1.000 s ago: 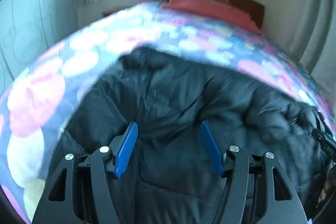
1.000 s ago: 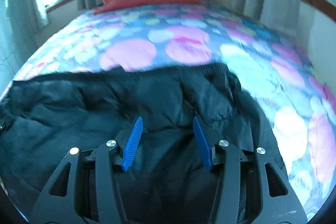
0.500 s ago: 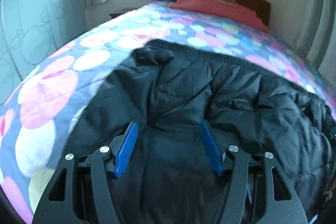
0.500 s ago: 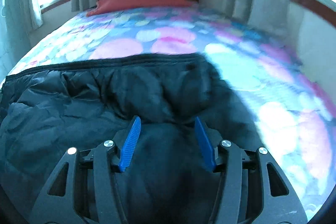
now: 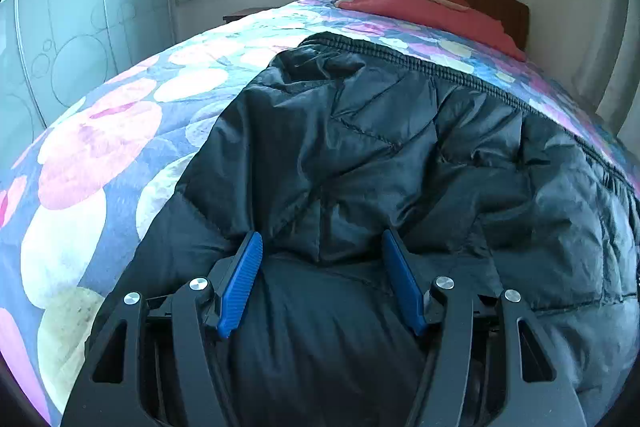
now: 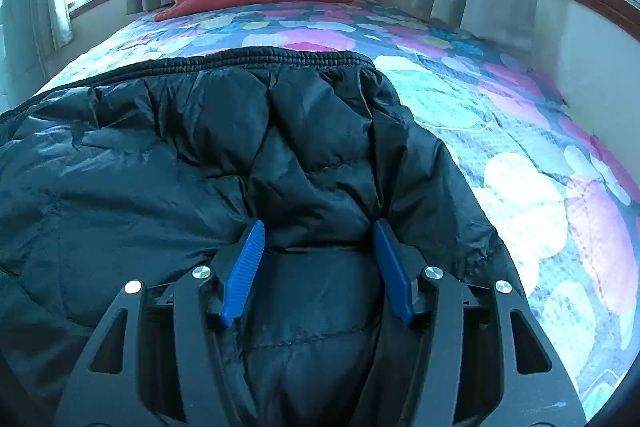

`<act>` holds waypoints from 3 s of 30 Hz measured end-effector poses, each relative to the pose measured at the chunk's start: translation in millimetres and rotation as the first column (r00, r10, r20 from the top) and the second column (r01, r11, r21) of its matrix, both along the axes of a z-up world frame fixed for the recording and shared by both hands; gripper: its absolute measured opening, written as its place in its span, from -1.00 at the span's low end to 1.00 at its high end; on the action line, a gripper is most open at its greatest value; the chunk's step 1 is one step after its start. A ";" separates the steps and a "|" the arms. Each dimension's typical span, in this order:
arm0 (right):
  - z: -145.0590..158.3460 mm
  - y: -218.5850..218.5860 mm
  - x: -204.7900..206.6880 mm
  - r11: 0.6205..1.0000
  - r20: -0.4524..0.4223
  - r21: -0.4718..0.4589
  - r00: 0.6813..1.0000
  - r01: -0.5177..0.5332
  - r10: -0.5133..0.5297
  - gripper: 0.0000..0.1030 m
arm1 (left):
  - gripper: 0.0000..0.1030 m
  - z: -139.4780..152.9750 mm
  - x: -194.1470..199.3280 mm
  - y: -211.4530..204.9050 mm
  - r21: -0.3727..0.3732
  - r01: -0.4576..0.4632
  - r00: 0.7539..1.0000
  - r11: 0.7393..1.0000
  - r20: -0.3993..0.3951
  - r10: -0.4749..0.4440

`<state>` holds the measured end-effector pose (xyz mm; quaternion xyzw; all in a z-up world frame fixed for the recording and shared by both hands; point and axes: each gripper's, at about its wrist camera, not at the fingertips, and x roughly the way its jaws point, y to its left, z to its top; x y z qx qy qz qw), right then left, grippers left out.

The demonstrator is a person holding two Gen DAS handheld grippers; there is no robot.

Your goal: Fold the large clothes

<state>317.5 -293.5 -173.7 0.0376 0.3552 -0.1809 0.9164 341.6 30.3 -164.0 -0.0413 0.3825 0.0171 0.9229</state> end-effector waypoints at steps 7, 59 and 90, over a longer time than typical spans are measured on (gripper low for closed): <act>-1.2 -1.0 1.2 1.000 -0.002 -0.001 1.000 0.000 0.000 0.07 | 0.20 -4.4 2.4 -0.6 0.012 0.004 1.000 1.000 0.004 -0.004; -1.0 -48.4 -103.0 0.847 0.023 0.493 0.970 0.199 -0.241 0.22 | 0.12 -6.6 -72.6 75.1 -0.492 -0.215 0.977 0.844 -0.103 0.189; 23.8 -30.5 -197.4 0.863 0.081 0.501 0.989 0.070 -0.128 -0.55 | -0.60 24.5 -178.7 93.3 -0.421 -0.168 0.986 0.891 -0.070 0.153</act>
